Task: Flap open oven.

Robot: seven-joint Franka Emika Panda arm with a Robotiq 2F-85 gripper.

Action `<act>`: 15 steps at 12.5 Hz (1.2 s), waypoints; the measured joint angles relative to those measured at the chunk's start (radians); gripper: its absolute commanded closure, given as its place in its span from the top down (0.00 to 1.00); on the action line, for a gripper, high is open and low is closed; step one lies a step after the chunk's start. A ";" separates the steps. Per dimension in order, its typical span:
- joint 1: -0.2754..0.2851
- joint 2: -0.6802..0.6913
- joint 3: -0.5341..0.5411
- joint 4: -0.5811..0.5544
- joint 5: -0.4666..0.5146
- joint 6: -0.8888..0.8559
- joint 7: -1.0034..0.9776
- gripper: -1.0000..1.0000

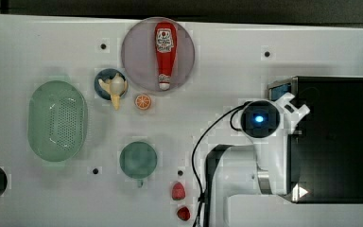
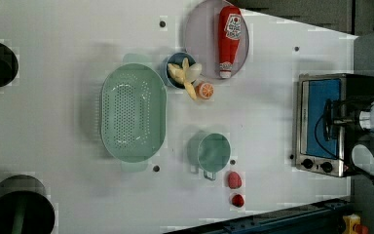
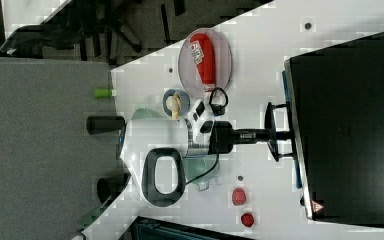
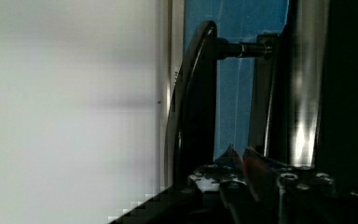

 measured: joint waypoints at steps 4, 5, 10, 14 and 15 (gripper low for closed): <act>0.011 0.028 0.068 0.006 -0.056 -0.047 0.162 0.17; 0.014 0.036 0.094 0.002 -0.106 -0.059 0.219 0.17; 0.084 0.163 0.191 0.010 -0.294 -0.097 0.530 0.17; 0.162 0.320 0.220 0.031 -0.444 -0.117 0.725 0.17; 0.175 0.364 0.224 0.043 -0.442 -0.124 0.755 0.17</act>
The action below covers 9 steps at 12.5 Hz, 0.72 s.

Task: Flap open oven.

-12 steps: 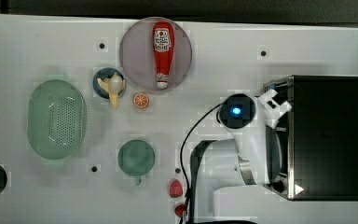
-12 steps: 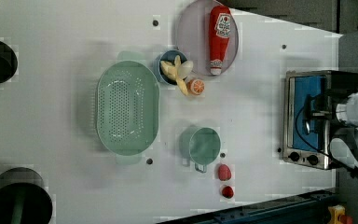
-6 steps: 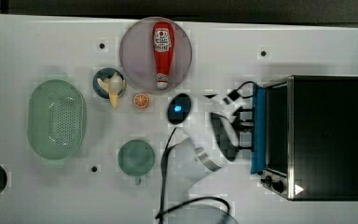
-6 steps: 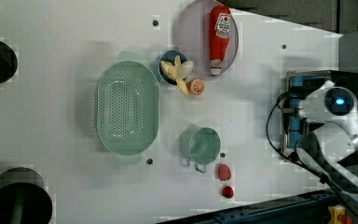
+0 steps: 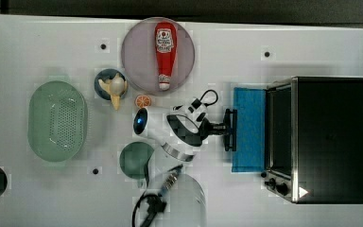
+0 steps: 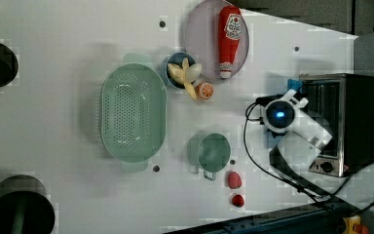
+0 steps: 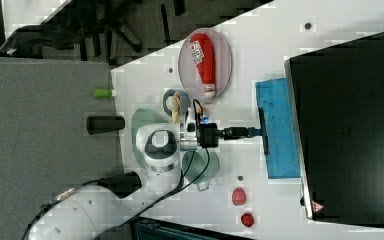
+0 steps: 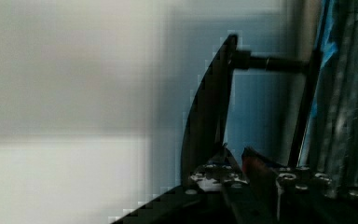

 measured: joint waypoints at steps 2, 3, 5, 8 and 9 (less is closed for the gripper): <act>0.013 0.060 0.004 0.006 -0.007 0.004 0.053 0.17; 0.015 0.078 0.005 0.018 -0.012 0.002 0.064 0.17; 0.015 0.086 0.006 0.031 -0.015 -0.010 0.093 0.17; 0.020 0.092 0.000 0.049 0.017 -0.009 0.100 0.17; 0.020 0.091 -0.008 0.055 0.062 0.004 0.101 0.17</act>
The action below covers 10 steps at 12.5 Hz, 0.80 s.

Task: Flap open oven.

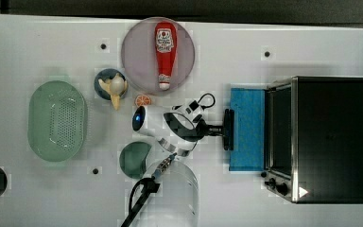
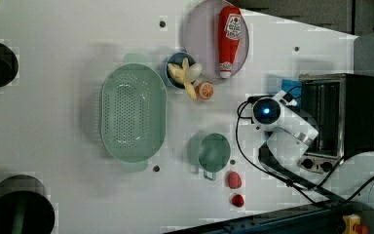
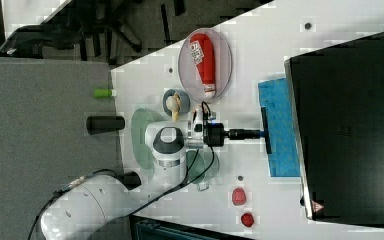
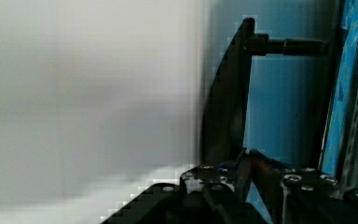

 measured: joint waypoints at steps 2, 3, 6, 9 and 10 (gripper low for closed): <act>-0.011 -0.034 -0.030 0.000 0.156 0.047 0.004 0.17; -0.032 -0.062 -0.029 0.002 0.266 0.069 0.004 0.17; -0.056 -0.181 -0.009 0.008 0.639 0.099 0.004 0.17; -0.031 -0.380 0.005 0.018 0.837 0.042 0.004 0.17; -0.022 -0.444 0.006 0.033 0.864 0.003 0.004 0.17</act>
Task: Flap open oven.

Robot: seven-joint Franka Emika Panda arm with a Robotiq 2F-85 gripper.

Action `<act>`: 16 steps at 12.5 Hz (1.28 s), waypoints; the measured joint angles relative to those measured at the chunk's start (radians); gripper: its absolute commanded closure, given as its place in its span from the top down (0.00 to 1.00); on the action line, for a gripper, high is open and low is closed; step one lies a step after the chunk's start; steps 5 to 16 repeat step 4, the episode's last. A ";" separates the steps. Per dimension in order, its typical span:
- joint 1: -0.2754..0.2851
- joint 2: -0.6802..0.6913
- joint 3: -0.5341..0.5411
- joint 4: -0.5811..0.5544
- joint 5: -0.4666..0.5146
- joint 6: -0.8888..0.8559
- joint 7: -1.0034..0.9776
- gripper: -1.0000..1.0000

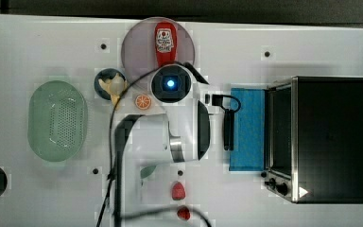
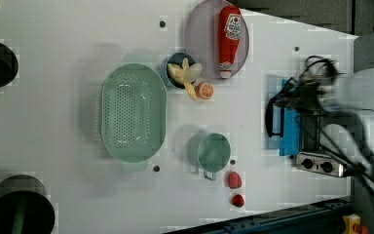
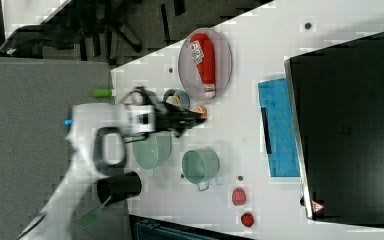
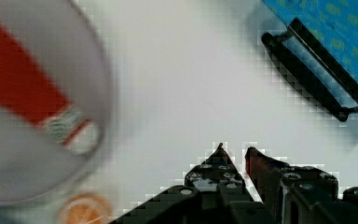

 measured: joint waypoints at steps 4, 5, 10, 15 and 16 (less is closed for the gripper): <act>0.008 -0.215 -0.012 0.080 0.040 -0.196 0.000 0.17; 0.008 -0.215 -0.012 0.080 0.040 -0.196 0.000 0.17; 0.008 -0.215 -0.012 0.080 0.040 -0.196 0.000 0.17; 0.008 -0.215 -0.012 0.080 0.040 -0.196 0.000 0.17; 0.008 -0.215 -0.012 0.080 0.040 -0.196 0.000 0.17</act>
